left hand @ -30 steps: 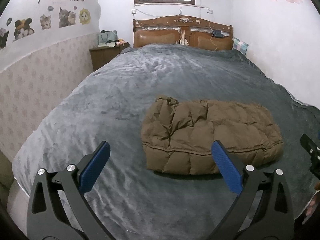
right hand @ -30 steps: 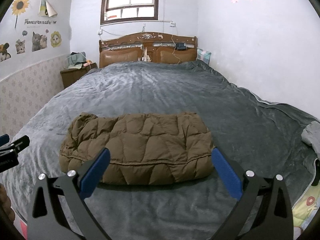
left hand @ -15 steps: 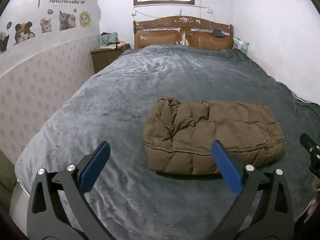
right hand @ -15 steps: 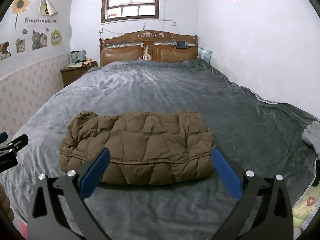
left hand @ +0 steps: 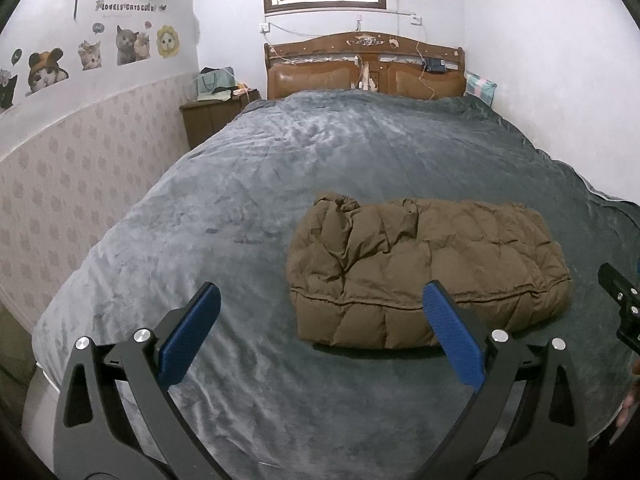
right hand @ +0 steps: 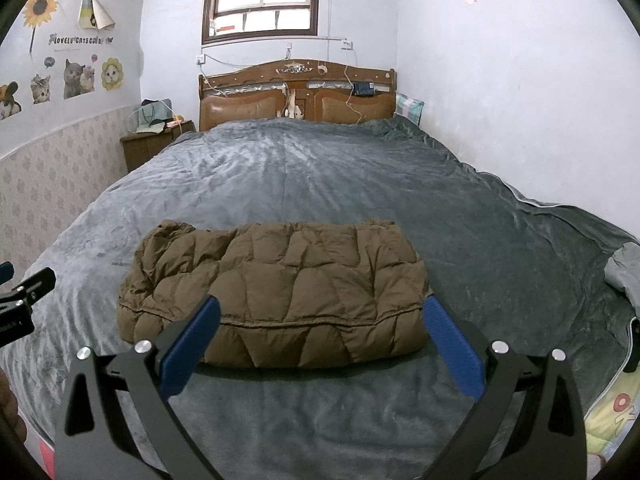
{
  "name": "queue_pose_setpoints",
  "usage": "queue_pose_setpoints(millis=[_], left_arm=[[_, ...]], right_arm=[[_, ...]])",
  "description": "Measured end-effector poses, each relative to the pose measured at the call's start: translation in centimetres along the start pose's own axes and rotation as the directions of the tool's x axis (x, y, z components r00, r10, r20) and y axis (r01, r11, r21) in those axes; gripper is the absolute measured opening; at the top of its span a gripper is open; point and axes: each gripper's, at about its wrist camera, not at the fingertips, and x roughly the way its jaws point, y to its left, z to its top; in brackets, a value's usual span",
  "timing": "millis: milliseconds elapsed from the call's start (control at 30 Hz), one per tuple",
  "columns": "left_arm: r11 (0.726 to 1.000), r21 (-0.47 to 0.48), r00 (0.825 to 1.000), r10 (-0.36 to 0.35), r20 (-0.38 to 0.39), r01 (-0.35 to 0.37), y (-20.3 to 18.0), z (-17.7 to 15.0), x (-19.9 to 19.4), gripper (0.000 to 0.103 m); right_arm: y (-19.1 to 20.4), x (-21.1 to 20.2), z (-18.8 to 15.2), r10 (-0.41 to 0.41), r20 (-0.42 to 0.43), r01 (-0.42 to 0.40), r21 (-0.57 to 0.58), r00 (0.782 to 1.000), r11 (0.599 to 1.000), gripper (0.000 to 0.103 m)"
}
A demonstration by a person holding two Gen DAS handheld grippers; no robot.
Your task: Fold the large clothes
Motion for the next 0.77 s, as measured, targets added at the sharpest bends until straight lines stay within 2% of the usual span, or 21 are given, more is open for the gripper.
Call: queue_pose_setpoints(millis=[767], left_arm=[[1.000, 0.015, 1.000, -0.021, -0.005, 0.021, 0.18, 0.53, -0.16, 0.100]], right_arm=[[-0.04, 0.27, 0.11, 0.002, -0.002, -0.002, -0.002, 1.000, 1.000, 0.101]])
